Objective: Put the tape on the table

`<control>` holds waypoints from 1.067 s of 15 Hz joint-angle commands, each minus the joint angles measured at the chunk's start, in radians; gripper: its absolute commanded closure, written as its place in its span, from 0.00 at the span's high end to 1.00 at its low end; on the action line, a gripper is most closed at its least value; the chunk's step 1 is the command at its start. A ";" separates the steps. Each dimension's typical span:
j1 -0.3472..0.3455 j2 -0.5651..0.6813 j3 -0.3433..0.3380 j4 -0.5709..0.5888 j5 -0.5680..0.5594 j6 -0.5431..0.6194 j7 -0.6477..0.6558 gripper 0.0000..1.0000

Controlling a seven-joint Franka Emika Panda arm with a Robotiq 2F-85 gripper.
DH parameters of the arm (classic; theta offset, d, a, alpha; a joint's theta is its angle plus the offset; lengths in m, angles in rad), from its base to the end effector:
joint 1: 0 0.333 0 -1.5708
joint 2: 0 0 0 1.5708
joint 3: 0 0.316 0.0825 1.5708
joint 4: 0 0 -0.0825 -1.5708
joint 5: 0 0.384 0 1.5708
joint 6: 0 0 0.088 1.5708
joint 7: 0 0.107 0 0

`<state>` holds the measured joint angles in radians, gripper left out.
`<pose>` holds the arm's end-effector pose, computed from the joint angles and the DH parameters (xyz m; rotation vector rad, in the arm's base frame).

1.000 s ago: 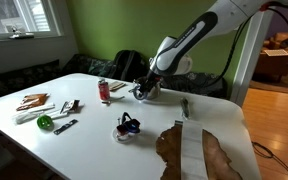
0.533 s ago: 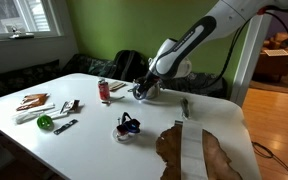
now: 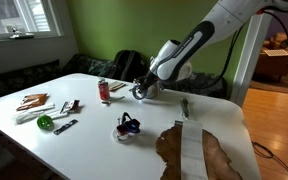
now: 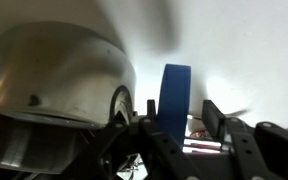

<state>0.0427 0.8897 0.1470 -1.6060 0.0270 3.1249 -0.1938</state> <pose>0.7206 0.1136 0.1807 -2.8647 -0.3820 -0.9513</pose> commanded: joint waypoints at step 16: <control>0.012 -0.115 0.130 -0.052 -0.050 -0.112 0.044 0.07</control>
<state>0.0682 0.8251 0.2667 -1.6064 -0.0080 3.1304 -0.1584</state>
